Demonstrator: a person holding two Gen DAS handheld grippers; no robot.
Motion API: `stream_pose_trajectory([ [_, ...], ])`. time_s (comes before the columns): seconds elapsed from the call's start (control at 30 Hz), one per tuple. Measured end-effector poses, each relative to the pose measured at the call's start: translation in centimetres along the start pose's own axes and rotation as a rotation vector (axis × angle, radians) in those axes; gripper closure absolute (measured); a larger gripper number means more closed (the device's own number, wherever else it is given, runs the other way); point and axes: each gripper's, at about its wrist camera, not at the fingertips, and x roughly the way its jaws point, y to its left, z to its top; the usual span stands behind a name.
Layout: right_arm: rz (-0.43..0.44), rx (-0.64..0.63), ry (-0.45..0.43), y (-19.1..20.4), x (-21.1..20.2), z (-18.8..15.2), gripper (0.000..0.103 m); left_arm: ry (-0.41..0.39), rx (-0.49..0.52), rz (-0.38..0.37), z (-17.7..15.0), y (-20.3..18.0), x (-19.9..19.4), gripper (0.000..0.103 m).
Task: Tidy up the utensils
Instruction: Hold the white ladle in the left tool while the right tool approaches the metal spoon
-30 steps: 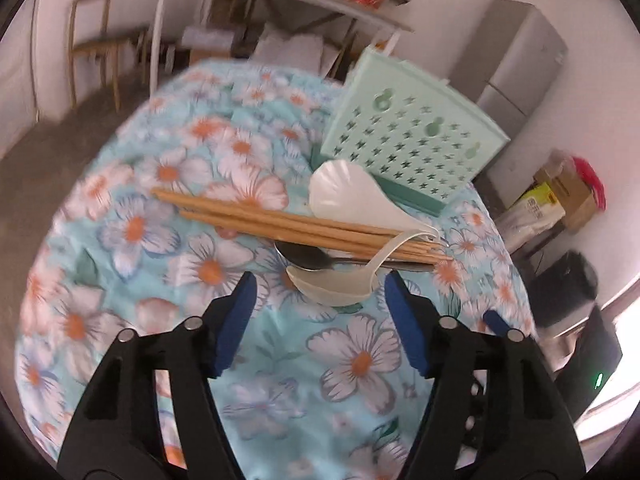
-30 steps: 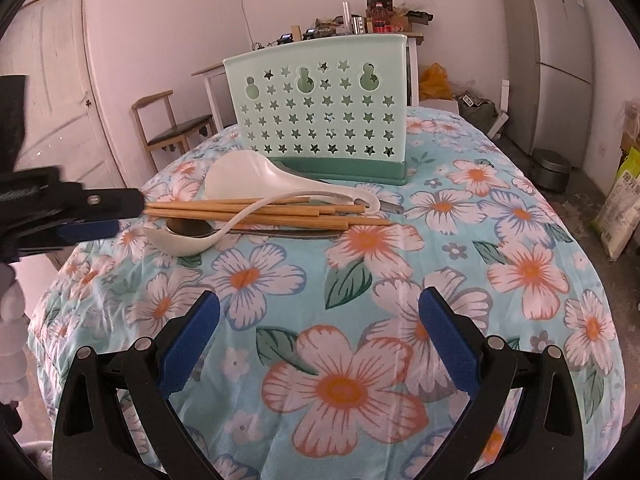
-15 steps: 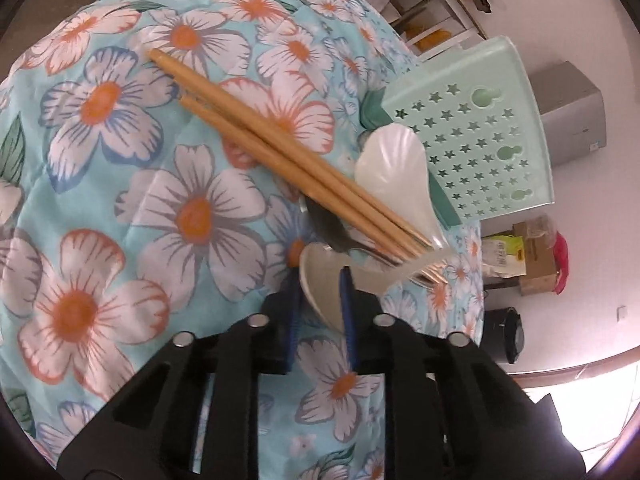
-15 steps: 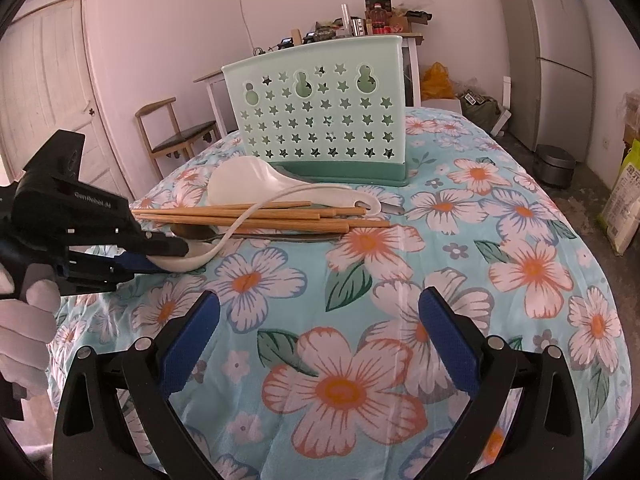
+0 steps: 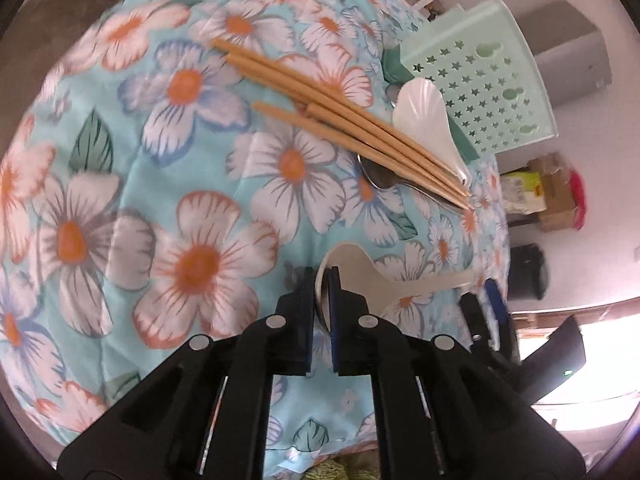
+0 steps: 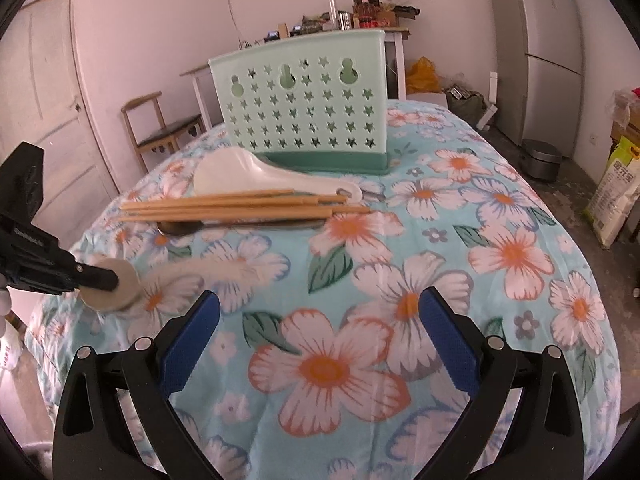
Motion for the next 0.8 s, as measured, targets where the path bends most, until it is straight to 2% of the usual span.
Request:
stream_pose_trajectory([
  [0.03,-0.004,0.006,0.016,-0.1,0.1,-0.2,0.006,-0.005,-0.016,-0.026,-0.2,0.2,0.0,0.093],
  [0.1,-0.007,0.033,0.056,-0.6,0.4,-0.5,0.006,-0.016,-0.026,-0.072,-0.6,0.6,-0.4,0.081],
  [0.17,0.006,0.048,0.058,-1.0,0.5,-0.9,0.006,-0.027,-0.022,-0.084,-1.2,0.7,-0.8,0.078],
  [0.4,-0.041,0.024,0.068,-0.3,0.8,-1.1,0.006,-0.103,-0.026,-0.077,-3.0,0.6,-1.0,0.077],
  [0.57,-0.018,0.034,0.071,-0.6,0.7,-1.0,0.006,-0.207,-0.023,-0.071,-3.4,0.6,-0.8,0.079],
  [0.67,-0.002,0.079,0.081,-1.3,0.0,-0.8,0.006,-0.237,0.001,-0.031,-3.0,0.7,-0.6,0.095],
  [0.7,0.007,0.090,0.088,-1.4,-0.3,-0.7,0.007,-0.240,0.008,-0.044,-2.9,0.9,-0.6,0.096],
  [0.8,0.018,0.079,0.070,-1.7,-1.6,0.0,0.017,-0.234,0.080,-0.022,-2.6,1.0,-1.5,0.096],
])
